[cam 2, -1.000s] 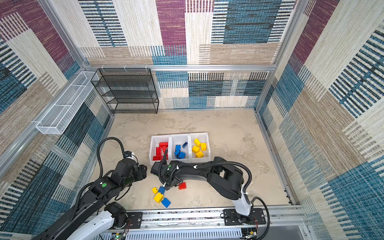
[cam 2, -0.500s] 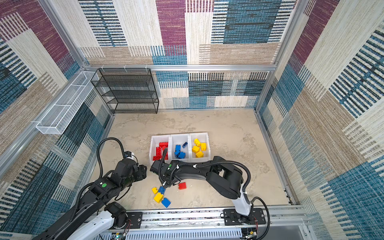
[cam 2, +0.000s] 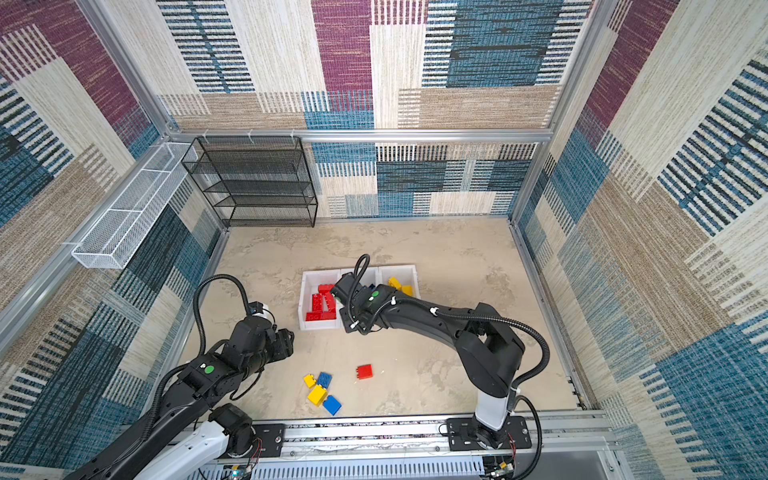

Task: Sort the legos into containers by color
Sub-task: 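Carry the blue brick into the middle bin and open the right gripper, then grasp the blue 2x2 brick with the left gripper while the right gripper hovers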

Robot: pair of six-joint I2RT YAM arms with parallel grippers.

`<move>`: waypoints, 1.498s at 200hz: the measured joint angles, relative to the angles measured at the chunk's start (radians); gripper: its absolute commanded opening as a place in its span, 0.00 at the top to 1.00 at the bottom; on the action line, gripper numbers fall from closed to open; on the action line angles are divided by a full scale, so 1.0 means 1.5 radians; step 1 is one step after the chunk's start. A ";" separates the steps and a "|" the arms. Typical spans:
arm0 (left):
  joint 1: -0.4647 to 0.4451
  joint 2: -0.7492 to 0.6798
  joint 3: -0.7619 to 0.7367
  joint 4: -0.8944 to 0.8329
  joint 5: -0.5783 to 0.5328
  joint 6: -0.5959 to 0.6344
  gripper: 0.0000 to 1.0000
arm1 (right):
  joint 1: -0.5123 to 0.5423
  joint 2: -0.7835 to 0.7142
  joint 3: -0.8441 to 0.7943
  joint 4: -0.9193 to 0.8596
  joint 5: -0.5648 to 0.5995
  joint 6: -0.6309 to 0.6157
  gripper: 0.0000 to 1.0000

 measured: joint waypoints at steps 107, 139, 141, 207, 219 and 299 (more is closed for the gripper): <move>0.001 0.046 0.003 0.027 0.035 -0.005 0.31 | -0.067 0.047 0.061 0.016 0.006 -0.049 0.31; 0.001 0.057 0.009 0.033 0.037 -0.005 0.31 | -0.068 0.022 0.060 0.016 0.003 -0.049 0.28; 0.001 0.057 0.009 0.033 0.037 -0.005 0.31 | -0.068 0.020 0.060 0.016 0.003 -0.049 0.28; 0.001 0.061 0.009 0.035 0.053 -0.005 0.31 | -0.070 -0.037 0.029 0.019 0.004 -0.043 0.27; 0.001 0.062 0.010 0.034 0.055 -0.005 0.31 | -0.070 -0.048 0.019 0.019 0.003 -0.041 0.27; -0.028 0.119 0.023 0.031 0.116 0.006 0.37 | -0.070 -0.117 -0.081 0.026 -0.009 -0.011 0.26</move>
